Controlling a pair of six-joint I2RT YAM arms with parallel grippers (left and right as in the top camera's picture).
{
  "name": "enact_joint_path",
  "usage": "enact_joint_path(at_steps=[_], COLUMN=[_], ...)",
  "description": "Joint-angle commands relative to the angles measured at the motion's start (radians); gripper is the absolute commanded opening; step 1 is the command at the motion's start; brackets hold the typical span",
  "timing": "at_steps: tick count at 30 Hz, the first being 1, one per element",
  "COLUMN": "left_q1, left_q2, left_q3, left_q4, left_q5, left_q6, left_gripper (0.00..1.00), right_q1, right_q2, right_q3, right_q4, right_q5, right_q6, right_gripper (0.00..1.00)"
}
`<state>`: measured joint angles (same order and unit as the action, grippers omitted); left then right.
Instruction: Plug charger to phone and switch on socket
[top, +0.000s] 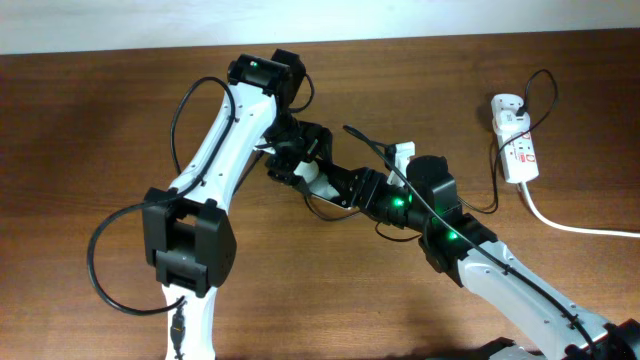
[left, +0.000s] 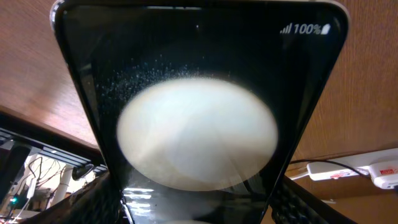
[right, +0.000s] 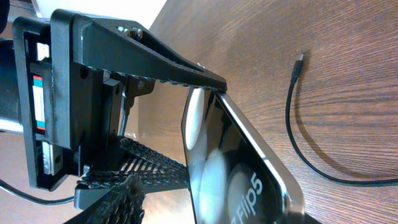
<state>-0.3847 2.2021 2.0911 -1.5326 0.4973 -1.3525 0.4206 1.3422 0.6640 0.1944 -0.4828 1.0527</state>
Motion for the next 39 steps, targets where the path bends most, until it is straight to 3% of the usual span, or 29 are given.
enact_joint_path(at_steps=[1, 23, 28, 32, 35, 39], left_q1=[-0.013, -0.019, -0.019, -0.019, -0.019, -0.019], left_q2=[0.004, 0.004, 0.004, 0.004, 0.004, 0.004], left_q3=[0.028, 0.028, 0.028, 0.028, 0.028, 0.028], left_q4=[-0.001, 0.000, 0.000, -0.001, -0.001, -0.001], left_q5=[0.023, 0.030, 0.030, 0.030, 0.030, 0.030], left_q6=[-0.017, -0.024, -0.024, -0.024, -0.024, -0.024], left_gripper=[0.09, 0.13, 0.13, 0.19, 0.23, 0.25], right_q1=[0.006, 0.018, 0.018, 0.018, 0.018, 0.018], right_q2=[0.007, 0.076, 0.076, 0.076, 0.076, 0.076], right_q3=[0.017, 0.017, 0.017, 0.017, 0.017, 0.017], right_q4=[0.004, 0.023, 0.031, 0.032, 0.051, 0.101], right_q5=[0.017, 0.024, 0.024, 0.024, 0.023, 0.009], right_q6=[0.003, 0.004, 0.004, 0.004, 0.047, 0.056], right_gripper=[0.56, 0.31, 0.22, 0.16, 0.05, 0.04])
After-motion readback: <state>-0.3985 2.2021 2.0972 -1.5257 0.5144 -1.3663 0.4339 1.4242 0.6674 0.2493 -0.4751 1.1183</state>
